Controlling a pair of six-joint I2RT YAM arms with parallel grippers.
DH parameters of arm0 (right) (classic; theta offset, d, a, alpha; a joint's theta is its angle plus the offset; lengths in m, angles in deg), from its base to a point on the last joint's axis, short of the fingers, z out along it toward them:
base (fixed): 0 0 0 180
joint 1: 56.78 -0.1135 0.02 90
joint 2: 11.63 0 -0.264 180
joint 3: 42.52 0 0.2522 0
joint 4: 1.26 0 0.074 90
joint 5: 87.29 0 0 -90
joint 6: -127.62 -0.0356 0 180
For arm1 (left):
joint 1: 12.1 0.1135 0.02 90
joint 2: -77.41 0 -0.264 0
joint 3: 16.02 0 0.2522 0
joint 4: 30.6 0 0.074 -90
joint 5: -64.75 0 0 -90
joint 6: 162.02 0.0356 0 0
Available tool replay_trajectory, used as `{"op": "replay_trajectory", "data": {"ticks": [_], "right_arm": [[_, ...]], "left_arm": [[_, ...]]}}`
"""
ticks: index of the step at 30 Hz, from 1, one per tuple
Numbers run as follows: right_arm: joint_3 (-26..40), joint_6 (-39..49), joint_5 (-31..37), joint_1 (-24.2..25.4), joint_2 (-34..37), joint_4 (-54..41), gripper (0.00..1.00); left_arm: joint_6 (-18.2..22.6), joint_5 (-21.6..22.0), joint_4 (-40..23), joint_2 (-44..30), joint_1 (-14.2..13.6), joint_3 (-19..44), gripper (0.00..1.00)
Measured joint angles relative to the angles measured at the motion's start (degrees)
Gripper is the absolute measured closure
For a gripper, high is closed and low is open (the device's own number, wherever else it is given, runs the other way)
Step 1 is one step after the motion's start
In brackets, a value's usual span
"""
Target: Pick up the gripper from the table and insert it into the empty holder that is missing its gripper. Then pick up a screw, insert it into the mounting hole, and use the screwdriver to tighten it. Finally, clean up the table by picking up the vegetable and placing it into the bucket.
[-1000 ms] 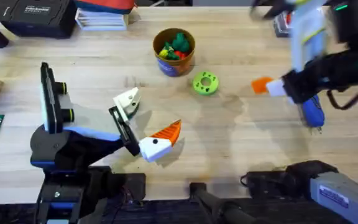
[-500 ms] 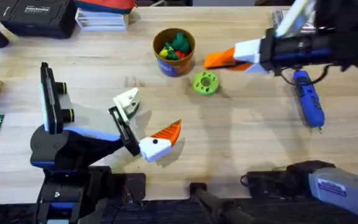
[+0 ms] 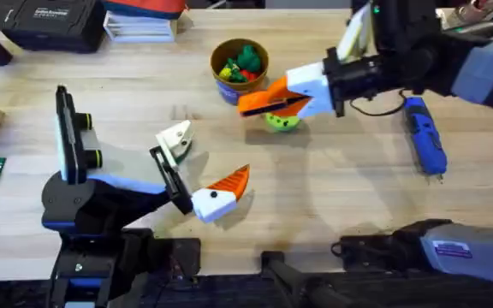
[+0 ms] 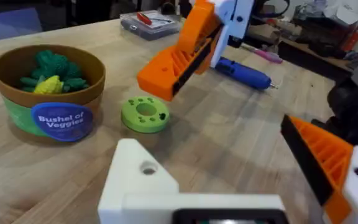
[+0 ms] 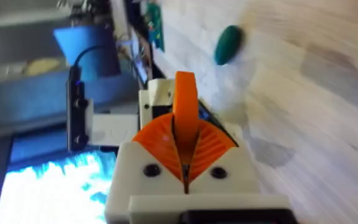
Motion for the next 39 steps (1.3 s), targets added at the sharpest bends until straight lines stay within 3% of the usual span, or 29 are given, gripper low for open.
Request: {"op": "replay_trajectory", "data": {"ticks": [8, 13, 25, 39], "right_arm": [[0.0, -2.8, -5.0, -8.4, 2.5, 10.9, 0.993], [0.0, -4.2, -6.0, -12.0, 5.1, 12.8, 0.993], [0.0, -9.7, -10.5, -13.5, 11.6, 23.8, 0.993], [0.0, -11.7, -14.9, -15.0, 13.6, 24.3, 0.993]], "left_arm": [[0.0, 0.0, 0.0, 0.0, 0.0, 0.0, 0.015], [0.0, 0.0, 0.0, 0.0, 0.0, 0.0, 0.015], [0.0, 0.7, 0.0, 0.0, 0.5, 0.0, 0.015], [0.1, 0.2, 0.0, 0.0, 0.4, 0.0, 0.015]]}}
